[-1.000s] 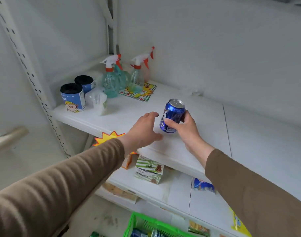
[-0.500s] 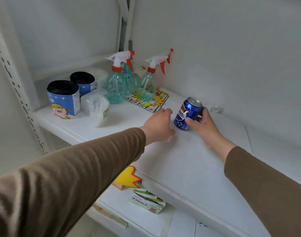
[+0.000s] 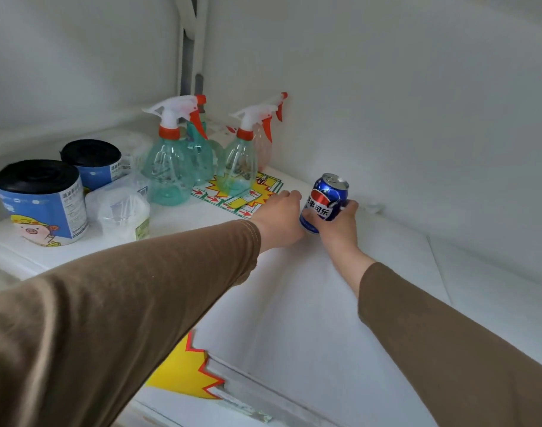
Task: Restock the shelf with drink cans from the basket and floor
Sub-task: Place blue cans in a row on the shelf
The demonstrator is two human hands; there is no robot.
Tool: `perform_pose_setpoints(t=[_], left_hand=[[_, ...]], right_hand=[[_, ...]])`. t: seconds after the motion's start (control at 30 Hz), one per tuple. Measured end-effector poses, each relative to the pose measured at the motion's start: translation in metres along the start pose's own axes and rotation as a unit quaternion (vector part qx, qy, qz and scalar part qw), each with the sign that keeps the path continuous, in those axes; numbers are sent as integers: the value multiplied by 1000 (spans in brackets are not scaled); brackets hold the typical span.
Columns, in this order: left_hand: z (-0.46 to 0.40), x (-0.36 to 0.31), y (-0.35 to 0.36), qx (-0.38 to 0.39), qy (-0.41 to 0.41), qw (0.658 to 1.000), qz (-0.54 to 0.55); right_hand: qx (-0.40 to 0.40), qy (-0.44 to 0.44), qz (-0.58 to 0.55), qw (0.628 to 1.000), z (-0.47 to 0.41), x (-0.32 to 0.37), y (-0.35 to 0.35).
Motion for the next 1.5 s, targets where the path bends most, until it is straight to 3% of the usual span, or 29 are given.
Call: perform_pose_setpoints(t=[0.2, 0.8, 0.93, 1.03, 1.27, 1.5], left_hand=[[-21, 6, 2, -3, -6, 1000, -24], [-34, 25, 0, -9, -41, 997, -59], [3, 19, -8, -18, -32, 997, -61], [44, 12, -17, -24, -22, 996, -87], [159, -18, -42, -34, 26, 978, -202], [295, -65, -67, -99, 86, 962, -240]], right_hand=[[8, -34, 64, 997, -38, 7, 17], [36, 3, 49, 998, -56, 7, 28], [9, -20, 73, 997, -19, 10, 8], [34, -80, 122, 989, 27, 24, -2], [99, -224, 313, 918, 156, 47, -23], [88, -275, 339, 895, 295, 52, -63]])
Point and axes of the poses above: each hand's wrist, its own z-axis away from the middle knuckle, its own y-axis out of the palm, x = y × z, the point moved 9 cm from there along -z, towards the middle knuckle
